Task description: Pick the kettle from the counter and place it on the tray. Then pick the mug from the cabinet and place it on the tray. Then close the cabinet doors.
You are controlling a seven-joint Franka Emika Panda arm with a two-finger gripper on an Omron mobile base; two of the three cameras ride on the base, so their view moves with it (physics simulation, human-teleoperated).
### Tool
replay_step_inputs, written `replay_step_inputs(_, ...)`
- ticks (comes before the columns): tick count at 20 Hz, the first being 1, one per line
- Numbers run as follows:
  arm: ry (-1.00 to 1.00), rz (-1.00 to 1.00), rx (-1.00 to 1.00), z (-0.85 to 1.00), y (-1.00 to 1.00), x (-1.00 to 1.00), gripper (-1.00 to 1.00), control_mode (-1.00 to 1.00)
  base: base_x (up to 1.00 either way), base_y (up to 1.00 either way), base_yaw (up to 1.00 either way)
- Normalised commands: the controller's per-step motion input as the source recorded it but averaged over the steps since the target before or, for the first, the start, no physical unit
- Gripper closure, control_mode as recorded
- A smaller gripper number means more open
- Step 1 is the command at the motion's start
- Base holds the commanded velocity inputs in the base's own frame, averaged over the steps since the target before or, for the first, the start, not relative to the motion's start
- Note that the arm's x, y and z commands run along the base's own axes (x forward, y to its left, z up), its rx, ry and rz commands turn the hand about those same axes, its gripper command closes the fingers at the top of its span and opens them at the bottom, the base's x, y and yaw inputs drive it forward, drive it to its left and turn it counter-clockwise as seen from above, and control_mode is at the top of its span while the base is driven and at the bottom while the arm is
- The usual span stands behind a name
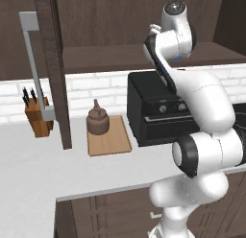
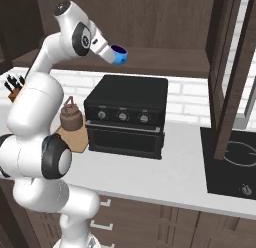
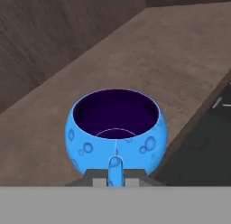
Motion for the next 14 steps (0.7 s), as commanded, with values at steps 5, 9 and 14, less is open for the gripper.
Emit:
replay_step_inputs(5,-0.18,0.06,0.02,0.01,0.01,-0.73,1.0,-1.0,0.0,0.0,0.0)
replay_step_inputs(9,-0.02,0.19,0.0,0.25,0.0,-0.73,1.0,-1.0,0.0,0.0,0.0)
replay_step_inputs(14,0.0,0.3,0.0,0.23,0.0,-0.85,1.0,-1.0,0.0,0.0,0.0)
